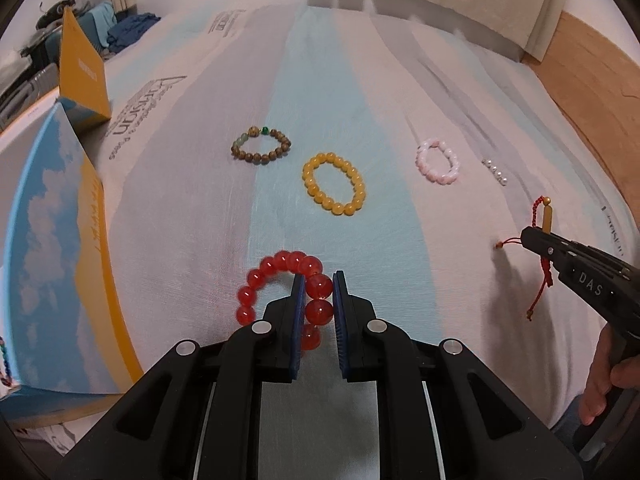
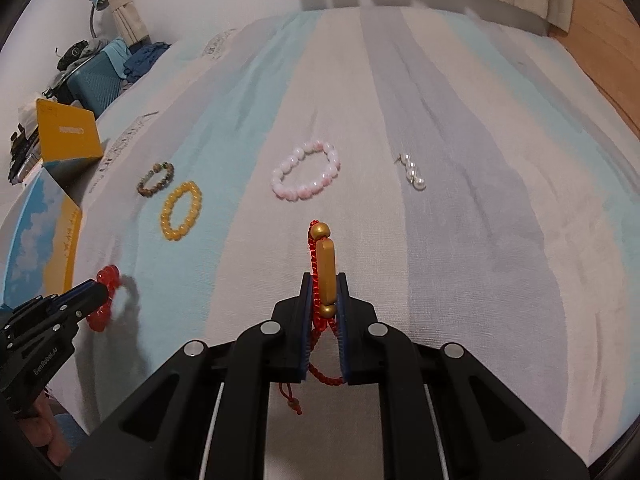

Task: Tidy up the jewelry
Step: 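Carry both held bracelets over the open white box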

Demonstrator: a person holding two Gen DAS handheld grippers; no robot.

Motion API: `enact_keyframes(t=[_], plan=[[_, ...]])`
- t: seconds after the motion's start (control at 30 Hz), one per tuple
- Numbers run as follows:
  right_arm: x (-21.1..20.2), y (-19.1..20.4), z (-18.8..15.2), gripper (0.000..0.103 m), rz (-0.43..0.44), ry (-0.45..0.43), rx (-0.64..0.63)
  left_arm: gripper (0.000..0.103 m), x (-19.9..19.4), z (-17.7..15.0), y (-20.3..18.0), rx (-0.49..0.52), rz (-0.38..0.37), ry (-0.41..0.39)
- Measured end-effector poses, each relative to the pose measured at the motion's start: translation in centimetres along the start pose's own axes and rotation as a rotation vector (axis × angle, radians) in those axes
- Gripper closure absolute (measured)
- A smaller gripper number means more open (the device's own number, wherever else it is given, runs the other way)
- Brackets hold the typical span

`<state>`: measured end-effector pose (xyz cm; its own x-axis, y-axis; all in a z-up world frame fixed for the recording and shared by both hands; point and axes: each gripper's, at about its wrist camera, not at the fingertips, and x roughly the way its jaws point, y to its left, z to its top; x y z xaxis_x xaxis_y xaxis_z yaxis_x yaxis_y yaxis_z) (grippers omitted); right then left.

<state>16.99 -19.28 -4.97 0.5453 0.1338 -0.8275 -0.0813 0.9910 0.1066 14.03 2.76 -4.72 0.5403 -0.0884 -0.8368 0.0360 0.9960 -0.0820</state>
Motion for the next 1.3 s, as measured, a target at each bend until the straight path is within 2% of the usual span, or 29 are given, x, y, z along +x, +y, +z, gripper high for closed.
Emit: enact_keyframes(t=[0.3,0.7,1.3], plan=[[-2.5,0.8,0.8,0.093,0.006,-0.006,-0.006,0.091,-2.0,0.9,0.2,-0.005,-0.028,0.009],[-5.9,3.3,2.1,0.093,0.020,-0.031,-0.042,0.091,-6.6,2.3,0.7,0.011,-0.006,-0.046],[-9.6,12.6,3.9,0.093,0.071,-0.081,-0.152,0.091,-13.7,3.1,6.2,-0.040,0.034,-0.142]])
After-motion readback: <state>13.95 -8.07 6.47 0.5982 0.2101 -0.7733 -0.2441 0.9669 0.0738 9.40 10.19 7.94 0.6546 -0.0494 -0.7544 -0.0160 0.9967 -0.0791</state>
